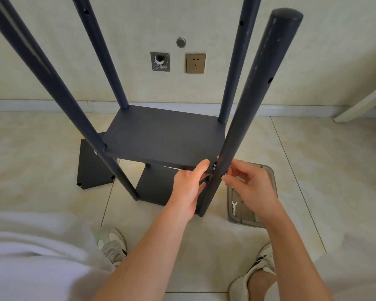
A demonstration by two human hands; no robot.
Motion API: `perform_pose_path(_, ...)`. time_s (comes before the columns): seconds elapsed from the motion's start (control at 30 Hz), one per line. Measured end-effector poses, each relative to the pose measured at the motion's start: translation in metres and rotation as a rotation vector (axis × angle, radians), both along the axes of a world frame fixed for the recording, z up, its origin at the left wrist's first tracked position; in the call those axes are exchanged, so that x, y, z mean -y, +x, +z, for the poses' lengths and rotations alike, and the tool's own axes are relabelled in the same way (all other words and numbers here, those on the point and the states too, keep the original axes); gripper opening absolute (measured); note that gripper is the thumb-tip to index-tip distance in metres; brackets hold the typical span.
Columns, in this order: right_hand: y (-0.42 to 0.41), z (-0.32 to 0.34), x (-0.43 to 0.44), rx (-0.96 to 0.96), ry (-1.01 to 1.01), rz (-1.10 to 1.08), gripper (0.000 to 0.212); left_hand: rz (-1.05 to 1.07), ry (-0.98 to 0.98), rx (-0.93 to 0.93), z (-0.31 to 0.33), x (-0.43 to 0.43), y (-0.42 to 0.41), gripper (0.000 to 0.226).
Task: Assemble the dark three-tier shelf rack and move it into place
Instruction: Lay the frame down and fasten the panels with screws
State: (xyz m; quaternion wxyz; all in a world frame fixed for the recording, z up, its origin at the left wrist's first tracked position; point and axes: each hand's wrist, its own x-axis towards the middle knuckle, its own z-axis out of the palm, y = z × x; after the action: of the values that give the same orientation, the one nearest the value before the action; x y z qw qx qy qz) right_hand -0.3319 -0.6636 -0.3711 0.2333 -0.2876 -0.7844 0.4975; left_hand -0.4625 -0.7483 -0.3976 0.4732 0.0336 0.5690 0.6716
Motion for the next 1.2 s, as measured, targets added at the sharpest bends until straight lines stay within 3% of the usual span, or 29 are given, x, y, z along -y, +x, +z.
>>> perform_pose_path(0.53, 0.0, -0.006, -0.002, -0.038, -0.059, -0.015, 0.027, -0.028, -0.032, 0.054, 0.002, -0.001, 0.001, 0.021)
perform_pose_path(0.77, -0.001, -0.01, -0.002, -0.083, -0.095, 0.012, 0.04, -0.005, -0.061, -0.013, -0.001, -0.003, 0.004, 0.026)
perform_pose_path(1.07, -0.001, -0.01, -0.002, -0.06, -0.097, 0.029, 0.031, -0.033, -0.038, 0.002, 0.001, -0.002, 0.005, 0.035)
perform_pose_path(1.2, -0.001, -0.01, -0.002, -0.082, -0.099, 0.029, 0.041, -0.035, -0.018, 0.032, 0.002, 0.0, 0.004, 0.033)
